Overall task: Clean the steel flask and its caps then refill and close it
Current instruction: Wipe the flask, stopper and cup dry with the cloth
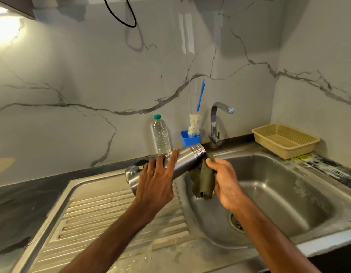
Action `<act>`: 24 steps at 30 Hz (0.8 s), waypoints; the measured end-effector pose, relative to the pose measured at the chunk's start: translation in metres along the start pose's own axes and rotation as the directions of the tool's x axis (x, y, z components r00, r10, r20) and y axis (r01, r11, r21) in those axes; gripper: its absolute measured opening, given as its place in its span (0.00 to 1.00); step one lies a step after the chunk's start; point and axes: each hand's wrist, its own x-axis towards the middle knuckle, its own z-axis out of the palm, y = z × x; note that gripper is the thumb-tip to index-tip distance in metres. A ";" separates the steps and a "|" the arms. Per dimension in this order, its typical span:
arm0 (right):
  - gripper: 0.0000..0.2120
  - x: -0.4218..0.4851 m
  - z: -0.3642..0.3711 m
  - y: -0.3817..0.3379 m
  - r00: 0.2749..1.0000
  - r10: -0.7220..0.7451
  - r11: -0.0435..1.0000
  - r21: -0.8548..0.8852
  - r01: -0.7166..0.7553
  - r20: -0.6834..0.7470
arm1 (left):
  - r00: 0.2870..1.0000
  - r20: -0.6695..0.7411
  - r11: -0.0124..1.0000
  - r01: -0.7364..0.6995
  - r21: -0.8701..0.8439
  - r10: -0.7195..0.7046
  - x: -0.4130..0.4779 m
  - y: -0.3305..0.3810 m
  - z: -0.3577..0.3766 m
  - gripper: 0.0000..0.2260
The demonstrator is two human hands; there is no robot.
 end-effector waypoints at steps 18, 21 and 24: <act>0.12 0.006 0.004 0.015 0.948 -0.318 0.546 -0.815 0.194 0.013 | 0.985 0.169 0.976 0.007 0.217 -0.044 -0.017 0.039 -0.003 0.49; 0.19 0.002 0.006 0.018 0.956 -0.288 0.487 -0.852 0.192 0.051 | 0.983 0.180 0.977 0.007 0.215 -0.047 -0.017 0.034 -0.002 0.48; 0.27 0.003 0.011 0.029 0.945 -0.304 0.389 -0.891 0.236 0.118 | 0.982 0.182 0.978 0.004 0.209 -0.042 -0.021 0.030 -0.001 0.49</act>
